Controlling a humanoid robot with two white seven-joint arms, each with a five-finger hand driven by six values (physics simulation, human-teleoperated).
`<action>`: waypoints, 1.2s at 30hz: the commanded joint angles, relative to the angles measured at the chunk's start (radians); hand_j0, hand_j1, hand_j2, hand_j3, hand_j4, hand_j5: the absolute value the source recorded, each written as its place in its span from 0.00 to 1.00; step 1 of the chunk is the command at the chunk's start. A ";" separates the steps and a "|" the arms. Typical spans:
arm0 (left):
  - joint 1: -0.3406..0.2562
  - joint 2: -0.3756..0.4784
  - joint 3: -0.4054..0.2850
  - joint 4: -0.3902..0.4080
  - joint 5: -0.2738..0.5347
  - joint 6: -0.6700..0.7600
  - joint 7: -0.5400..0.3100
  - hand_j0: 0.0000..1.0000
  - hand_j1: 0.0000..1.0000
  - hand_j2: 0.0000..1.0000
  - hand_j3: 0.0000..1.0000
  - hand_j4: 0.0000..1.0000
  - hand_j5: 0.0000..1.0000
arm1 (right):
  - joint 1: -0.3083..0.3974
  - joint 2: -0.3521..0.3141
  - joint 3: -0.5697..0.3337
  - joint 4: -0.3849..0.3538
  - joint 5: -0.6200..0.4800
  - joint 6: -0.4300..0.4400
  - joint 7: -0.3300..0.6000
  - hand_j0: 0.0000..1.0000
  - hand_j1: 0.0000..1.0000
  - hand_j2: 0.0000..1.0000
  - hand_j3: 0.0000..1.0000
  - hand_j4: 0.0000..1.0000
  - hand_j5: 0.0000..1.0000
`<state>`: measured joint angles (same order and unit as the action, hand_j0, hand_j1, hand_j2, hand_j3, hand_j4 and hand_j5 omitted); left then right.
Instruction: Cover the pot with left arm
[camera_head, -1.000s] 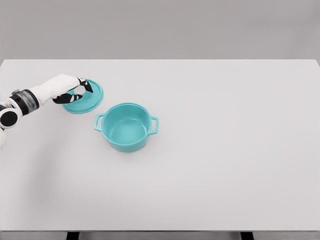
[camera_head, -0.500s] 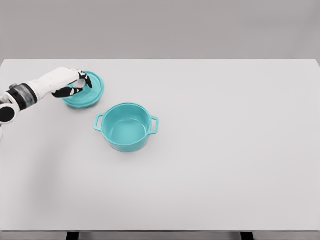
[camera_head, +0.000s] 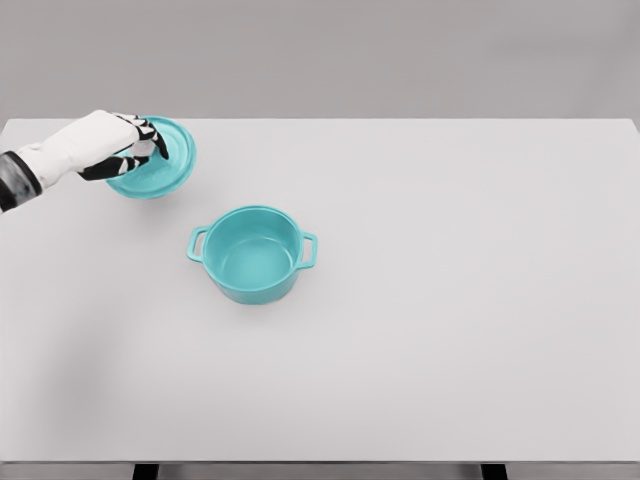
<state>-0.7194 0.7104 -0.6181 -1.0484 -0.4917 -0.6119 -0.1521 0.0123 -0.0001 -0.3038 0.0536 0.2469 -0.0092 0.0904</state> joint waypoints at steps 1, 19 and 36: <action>0.000 0.015 -0.009 -0.038 0.019 0.001 0.005 0.49 0.49 0.49 0.49 0.49 0.49 | 0.000 0.000 0.000 0.000 0.000 0.000 0.000 1.00 1.00 1.00 1.00 1.00 1.00; 0.071 0.081 -0.095 -0.295 0.061 0.001 0.097 0.49 0.49 0.49 0.49 0.49 0.49 | 0.000 0.000 0.000 0.000 0.000 0.000 0.000 1.00 1.00 1.00 1.00 1.00 1.00; 0.086 0.115 -0.215 -0.498 0.061 0.001 0.140 0.47 0.47 0.47 0.47 0.47 0.47 | 0.000 0.000 0.000 0.000 0.000 0.000 0.000 1.00 1.00 1.00 1.00 1.00 1.00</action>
<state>-0.6335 0.8149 -0.8242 -1.5159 -0.4390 -0.6111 -0.0191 0.0123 -0.0001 -0.3038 0.0536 0.2469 -0.0092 0.0903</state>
